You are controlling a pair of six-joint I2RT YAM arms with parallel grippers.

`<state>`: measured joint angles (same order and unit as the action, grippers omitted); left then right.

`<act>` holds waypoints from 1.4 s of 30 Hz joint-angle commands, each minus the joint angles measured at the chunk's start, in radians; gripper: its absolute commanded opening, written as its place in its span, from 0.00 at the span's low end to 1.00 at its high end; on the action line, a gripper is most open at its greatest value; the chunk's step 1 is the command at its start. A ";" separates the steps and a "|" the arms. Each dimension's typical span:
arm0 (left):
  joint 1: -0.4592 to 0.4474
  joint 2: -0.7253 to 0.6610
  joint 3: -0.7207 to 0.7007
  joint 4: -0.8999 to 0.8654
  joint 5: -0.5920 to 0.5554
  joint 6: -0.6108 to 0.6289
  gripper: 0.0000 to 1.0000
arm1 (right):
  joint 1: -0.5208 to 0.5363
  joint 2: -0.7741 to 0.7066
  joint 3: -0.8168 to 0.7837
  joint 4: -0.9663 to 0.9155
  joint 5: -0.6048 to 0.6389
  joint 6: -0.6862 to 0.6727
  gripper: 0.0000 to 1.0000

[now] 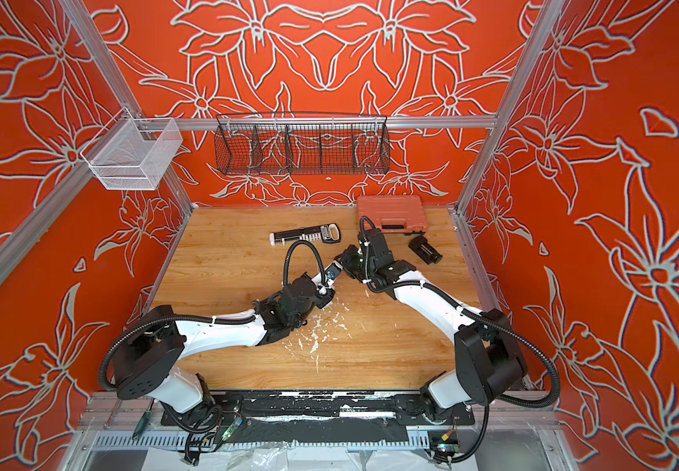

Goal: Insert the battery into the alarm
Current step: Pick up the cover from the center of the board.

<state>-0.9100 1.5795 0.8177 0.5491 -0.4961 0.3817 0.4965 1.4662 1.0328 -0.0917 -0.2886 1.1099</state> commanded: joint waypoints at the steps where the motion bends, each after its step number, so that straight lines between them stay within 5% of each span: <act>1: -0.010 0.006 -0.008 0.046 -0.010 0.027 0.00 | -0.001 0.011 -0.006 0.000 0.000 0.022 0.19; 14: -0.024 -0.008 -0.015 0.009 0.002 0.054 0.00 | -0.002 0.020 0.003 0.001 -0.012 0.018 0.03; 23: -0.024 -0.066 -0.042 -0.074 0.005 0.016 0.55 | -0.006 0.044 0.000 0.021 -0.039 0.008 0.00; 27: -0.003 -0.139 -0.077 -0.139 0.042 -0.060 0.66 | -0.010 0.069 -0.005 0.067 -0.057 -0.009 0.00; 35: 0.255 -0.294 -0.015 -0.544 0.381 -0.435 0.70 | -0.013 0.195 0.060 0.101 -0.212 -0.217 0.00; 42: 0.470 -0.286 -0.042 -0.585 0.614 -0.671 0.70 | -0.001 0.269 0.100 0.083 -0.250 -0.371 0.00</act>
<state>-0.4919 1.2785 0.7834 0.0441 -0.0380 -0.1333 0.4889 1.7195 1.1007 -0.0143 -0.5003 0.8402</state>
